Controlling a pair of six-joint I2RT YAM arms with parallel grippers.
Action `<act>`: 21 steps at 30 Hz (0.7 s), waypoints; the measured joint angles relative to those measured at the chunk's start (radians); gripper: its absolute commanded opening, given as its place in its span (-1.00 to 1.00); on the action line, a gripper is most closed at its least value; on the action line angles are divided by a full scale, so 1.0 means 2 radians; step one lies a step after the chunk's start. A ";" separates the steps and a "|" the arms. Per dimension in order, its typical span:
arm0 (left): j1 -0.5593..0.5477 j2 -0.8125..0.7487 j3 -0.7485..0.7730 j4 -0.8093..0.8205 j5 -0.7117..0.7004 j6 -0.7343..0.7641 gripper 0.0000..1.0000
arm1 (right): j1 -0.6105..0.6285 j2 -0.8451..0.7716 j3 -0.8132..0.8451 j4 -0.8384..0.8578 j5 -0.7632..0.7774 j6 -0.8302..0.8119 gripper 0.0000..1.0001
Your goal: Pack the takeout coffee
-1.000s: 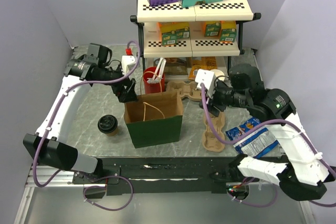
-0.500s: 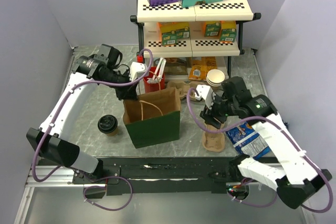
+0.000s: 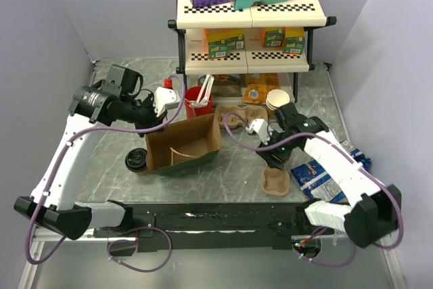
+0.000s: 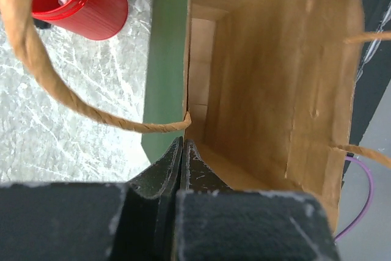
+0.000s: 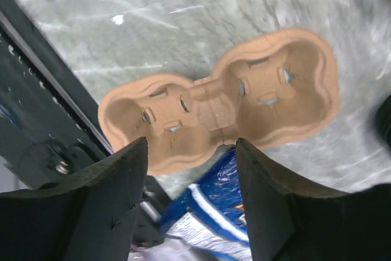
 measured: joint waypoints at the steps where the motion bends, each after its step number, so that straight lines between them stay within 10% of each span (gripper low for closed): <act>1: 0.000 0.000 -0.001 0.001 -0.002 0.000 -0.99 | 0.000 0.010 0.004 0.002 0.007 0.025 0.21; 21: 0.000 0.018 -0.014 0.004 -0.007 -0.004 -0.98 | -0.075 0.135 0.050 -0.023 0.016 0.361 0.14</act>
